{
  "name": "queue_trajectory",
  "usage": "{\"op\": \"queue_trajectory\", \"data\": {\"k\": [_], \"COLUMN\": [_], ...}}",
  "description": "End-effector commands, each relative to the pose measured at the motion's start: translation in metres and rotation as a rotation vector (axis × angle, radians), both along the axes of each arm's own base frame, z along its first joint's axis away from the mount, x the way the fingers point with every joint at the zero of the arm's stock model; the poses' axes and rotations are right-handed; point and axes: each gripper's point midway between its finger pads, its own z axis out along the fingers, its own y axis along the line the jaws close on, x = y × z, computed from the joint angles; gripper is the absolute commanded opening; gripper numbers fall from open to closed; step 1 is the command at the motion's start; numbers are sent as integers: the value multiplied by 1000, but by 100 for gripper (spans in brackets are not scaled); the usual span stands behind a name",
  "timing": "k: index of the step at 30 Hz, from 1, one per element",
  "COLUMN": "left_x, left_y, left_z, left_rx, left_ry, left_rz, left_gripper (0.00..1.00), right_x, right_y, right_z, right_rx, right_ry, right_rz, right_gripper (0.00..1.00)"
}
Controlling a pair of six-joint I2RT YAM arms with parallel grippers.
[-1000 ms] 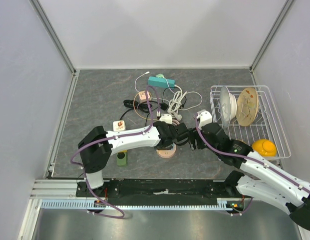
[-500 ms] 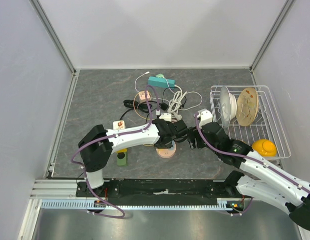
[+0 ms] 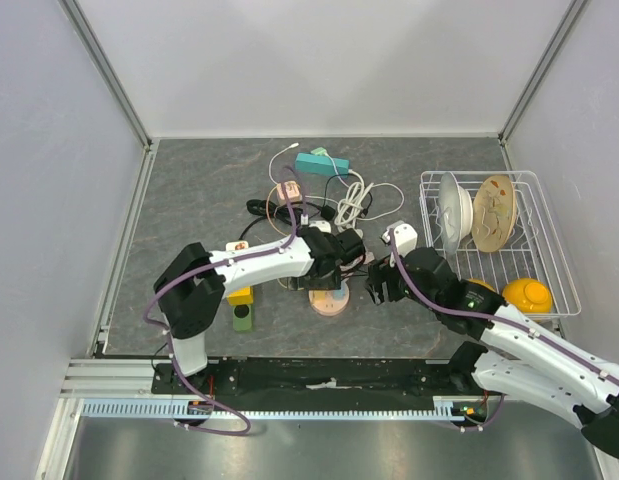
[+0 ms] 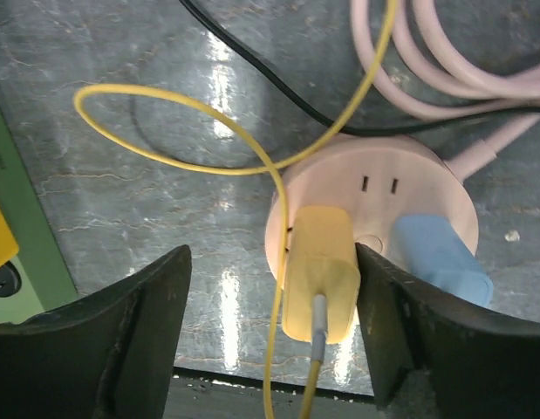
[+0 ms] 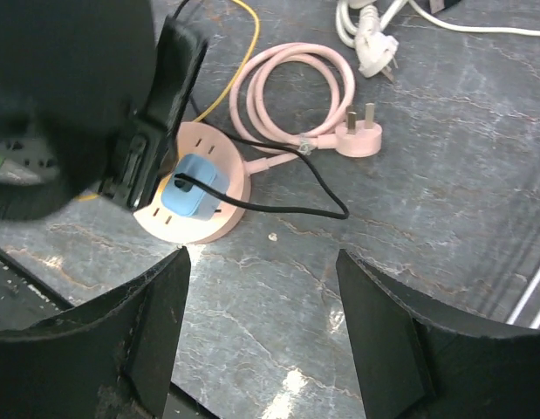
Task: Insert the plug
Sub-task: Press the plug into the socket, then move the socket to the center of the board.
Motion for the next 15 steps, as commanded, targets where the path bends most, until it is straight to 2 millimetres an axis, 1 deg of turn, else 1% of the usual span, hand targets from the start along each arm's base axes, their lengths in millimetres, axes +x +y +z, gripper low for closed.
{"op": "queue_trajectory", "data": {"k": [1,3,4,5,7,8,9,10,11,12,14,15], "left_x": [14,17,20,20,23,26,28,30,35,38,45,45], "left_y": [12,11,10,11,14,19,23,30,38,46,61,70], "left_z": [32,47,61,68,80,92,98,102,115,122,130,147], "left_rx": [-21,-49,-79,-93,-114,-138,-145,-144,-167,-165,-168,-201], "left_ry": [-59,-88,-118,-130,-157,-182,-196,-215,-246,-281,-329,-379], "left_rz": [-16,-24,-24,-26,-22,-12,-9,0,19,28,59,69], "left_gripper": [82,83,84,84,84,85,85,85,85,86,87,88], "right_x": [0,-1,-1,-3,-6,-11,-13,-16,-21,-22,-24,-25], "right_y": [17,17,17,18,22,27,30,33,37,38,40,42], "right_z": [30,28,25,21,14,8,2,-1,-8,-14,-25,-32], "right_rx": [96,99,99,97,94,97,94,96,105,104,106,99], "right_ry": [-46,-39,-32,-21,4,19,38,48,67,81,95,112], "right_rz": [48,42,44,47,75,115,136,154,185,190,199,204], "right_gripper": [76,76,76,76,75,75,74,73,73,73,72,71]}}
